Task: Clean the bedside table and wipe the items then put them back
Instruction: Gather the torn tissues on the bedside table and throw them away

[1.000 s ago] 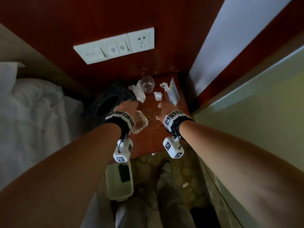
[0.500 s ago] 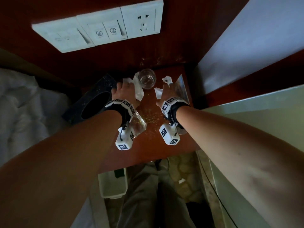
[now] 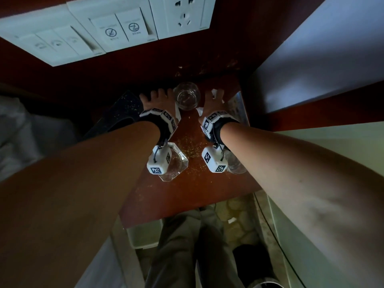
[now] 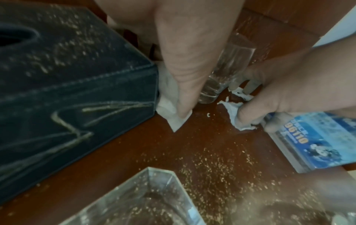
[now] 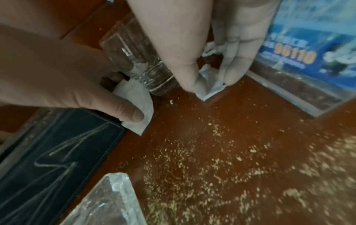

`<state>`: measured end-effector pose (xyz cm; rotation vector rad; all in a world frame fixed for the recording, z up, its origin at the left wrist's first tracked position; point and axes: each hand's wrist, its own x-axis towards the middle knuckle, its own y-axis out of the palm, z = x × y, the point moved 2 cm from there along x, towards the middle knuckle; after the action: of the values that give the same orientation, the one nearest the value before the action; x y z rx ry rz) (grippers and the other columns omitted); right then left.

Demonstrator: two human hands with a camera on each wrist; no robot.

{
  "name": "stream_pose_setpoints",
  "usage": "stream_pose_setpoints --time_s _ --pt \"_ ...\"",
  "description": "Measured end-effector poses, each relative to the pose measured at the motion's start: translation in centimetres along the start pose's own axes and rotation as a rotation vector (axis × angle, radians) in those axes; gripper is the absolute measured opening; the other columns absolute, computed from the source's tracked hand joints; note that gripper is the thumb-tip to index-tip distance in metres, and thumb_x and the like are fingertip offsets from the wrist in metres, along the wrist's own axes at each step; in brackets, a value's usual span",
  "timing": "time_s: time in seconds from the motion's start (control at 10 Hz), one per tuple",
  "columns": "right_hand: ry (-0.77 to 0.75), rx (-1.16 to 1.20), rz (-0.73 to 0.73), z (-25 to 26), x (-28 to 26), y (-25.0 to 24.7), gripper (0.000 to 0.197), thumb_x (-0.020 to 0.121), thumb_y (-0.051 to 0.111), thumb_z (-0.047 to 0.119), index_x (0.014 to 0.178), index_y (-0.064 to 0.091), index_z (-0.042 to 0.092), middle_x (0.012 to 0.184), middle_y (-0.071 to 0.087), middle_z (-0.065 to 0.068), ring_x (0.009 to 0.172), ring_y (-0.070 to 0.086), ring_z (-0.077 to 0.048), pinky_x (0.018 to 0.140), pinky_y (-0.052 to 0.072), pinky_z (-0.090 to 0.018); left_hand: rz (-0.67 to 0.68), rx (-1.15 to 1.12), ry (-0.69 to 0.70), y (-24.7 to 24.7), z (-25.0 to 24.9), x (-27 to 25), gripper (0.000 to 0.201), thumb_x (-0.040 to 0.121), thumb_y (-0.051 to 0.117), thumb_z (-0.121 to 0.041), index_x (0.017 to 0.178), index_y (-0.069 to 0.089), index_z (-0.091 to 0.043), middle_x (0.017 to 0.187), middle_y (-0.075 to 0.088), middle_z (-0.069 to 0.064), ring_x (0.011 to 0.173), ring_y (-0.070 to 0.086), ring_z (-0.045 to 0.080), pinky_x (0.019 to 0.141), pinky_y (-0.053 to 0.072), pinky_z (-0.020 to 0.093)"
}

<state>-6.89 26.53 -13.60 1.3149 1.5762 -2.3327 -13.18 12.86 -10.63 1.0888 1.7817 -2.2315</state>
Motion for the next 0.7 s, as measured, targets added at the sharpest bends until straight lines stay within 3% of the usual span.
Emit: stream_pose_setpoints --time_s 0.1,0.2,0.3,0.4,0.5,0.6,0.7 --pt "-0.036 0.027 -0.068 0.5 0.5 -0.4 0.056 0.092 0.059 0.021 0.142 0.036 0.011 0.148 0.029 -0.017 0.132 0.038 -0.037 0.101 0.040 -0.046 0.049 0.016 -0.027 0.0 -0.1 0.4 0.071 0.082 0.064 -0.035 0.143 0.033 -0.015 0.143 0.038 0.014 0.133 0.034 0.036 0.109 0.023 0.059" --pt "-0.030 0.014 -0.007 0.9 0.5 -0.5 0.052 0.089 0.063 0.013 0.137 0.042 0.011 0.140 0.041 -0.015 0.124 0.048 -0.034 0.092 0.047 -0.044 0.053 0.066 -0.031 0.3 -0.1 0.6 0.050 0.088 0.060 -0.029 0.135 0.046 -0.018 0.135 0.050 0.008 0.129 0.040 0.031 0.107 0.024 0.055" --pt "-0.099 -0.028 -0.029 0.9 0.5 -0.4 0.035 0.087 0.064 0.011 0.121 0.056 0.006 0.123 0.058 -0.016 0.111 0.060 -0.034 0.082 0.051 -0.036 0.004 0.061 -0.022 0.6 -0.1 0.3 0.029 0.089 0.053 -0.025 0.116 0.061 -0.019 0.120 0.060 0.004 0.120 0.048 0.028 0.105 0.027 0.051" --pt "-0.091 -0.012 -0.043 0.6 0.0 -0.3 0.038 0.088 0.064 0.013 0.122 0.053 0.004 0.121 0.061 -0.017 0.111 0.061 -0.033 0.077 0.049 -0.035 -0.008 0.047 0.015 0.7 0.3 0.4 0.030 0.091 0.051 -0.023 0.119 0.060 -0.016 0.123 0.057 0.007 0.121 0.047 0.029 0.103 0.032 0.047" --pt "-0.059 0.013 -0.040 0.4 -0.4 -0.2 0.059 0.088 0.066 0.019 0.137 0.037 0.003 0.130 0.054 -0.019 0.118 0.056 -0.036 0.089 0.053 -0.041 0.006 -0.025 -0.003 0.4 0.6 0.6 0.035 0.089 0.056 -0.024 0.123 0.058 -0.014 0.129 0.052 0.010 0.123 0.045 0.032 0.102 0.038 0.045" --pt "-0.042 0.024 -0.038 0.5 -0.9 -0.3 0.051 0.090 0.064 0.021 0.133 0.042 0.005 0.128 0.056 -0.019 0.117 0.057 -0.035 0.088 0.054 -0.041 0.026 -0.082 0.017 -0.4 0.0 0.2 0.033 0.086 0.059 -0.020 0.116 0.060 -0.005 0.119 0.056 0.015 0.112 0.055 0.035 0.090 0.051 0.044" --pt "-0.101 -0.039 -0.010 0.7 -1.3 -0.6 0.028 0.093 0.058 0.025 0.113 0.061 0.005 0.116 0.065 -0.014 0.105 0.064 -0.029 0.073 0.050 -0.032 0.005 -0.126 -0.007 -1.5 -0.4 -0.4 0.026 0.090 0.052 -0.005 0.115 0.059 -0.002 0.115 0.061 0.019 0.106 0.061 0.038 0.087 0.050 0.045"
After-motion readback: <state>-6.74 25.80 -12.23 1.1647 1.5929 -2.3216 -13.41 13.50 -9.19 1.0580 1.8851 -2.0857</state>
